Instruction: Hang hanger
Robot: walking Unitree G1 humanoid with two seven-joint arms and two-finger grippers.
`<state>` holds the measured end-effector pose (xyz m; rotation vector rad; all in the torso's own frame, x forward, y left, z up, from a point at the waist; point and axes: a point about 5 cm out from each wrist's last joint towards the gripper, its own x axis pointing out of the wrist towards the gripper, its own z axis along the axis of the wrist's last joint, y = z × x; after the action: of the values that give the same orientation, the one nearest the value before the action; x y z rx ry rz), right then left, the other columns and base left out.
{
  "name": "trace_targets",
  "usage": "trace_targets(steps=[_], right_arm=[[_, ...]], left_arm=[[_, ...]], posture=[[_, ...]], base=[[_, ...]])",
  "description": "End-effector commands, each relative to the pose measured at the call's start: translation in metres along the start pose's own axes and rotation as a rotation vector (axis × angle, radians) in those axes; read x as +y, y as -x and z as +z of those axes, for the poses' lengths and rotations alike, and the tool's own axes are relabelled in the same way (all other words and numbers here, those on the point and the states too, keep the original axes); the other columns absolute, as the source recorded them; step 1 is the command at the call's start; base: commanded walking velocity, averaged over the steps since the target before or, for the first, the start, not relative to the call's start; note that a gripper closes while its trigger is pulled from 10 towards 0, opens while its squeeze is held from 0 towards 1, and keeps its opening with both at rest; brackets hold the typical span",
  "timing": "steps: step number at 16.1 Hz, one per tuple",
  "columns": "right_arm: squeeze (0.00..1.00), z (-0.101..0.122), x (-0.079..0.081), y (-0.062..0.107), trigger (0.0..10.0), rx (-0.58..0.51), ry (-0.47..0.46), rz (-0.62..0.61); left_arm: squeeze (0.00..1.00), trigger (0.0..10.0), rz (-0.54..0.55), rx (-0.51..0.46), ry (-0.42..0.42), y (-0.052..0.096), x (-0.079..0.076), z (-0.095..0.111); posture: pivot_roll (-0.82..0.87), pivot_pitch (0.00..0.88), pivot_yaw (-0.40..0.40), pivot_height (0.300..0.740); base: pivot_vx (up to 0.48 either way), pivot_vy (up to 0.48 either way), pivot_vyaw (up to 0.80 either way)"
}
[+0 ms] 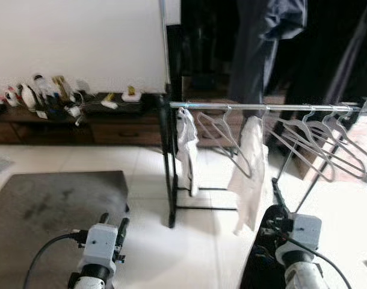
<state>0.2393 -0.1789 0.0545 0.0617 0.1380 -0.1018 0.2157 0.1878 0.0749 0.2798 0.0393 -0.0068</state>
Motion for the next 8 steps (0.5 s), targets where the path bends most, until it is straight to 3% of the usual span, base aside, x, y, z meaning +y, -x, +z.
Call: trace_targets(steps=[1,8], right_arm=[[0.00,0.0037,0.0030,-0.0026,10.0,-0.017,0.000,0.016],[0.00,0.0025,0.0036,-0.0037,10.0,-0.009,0.002,0.026]], left_arm=[[0.00,10.0,0.001,-0.010,0.001,-0.0002,0.0027,0.0024],[0.00,10.0,-0.006,-0.016,-0.001,-0.0022,0.0015,0.0045]], posture=[[-0.02,0.004,-0.007,0.740],[-0.02,0.009,-0.006,0.740]], base=[[0.000,-0.480,0.00],[0.000,-0.479,0.00]])
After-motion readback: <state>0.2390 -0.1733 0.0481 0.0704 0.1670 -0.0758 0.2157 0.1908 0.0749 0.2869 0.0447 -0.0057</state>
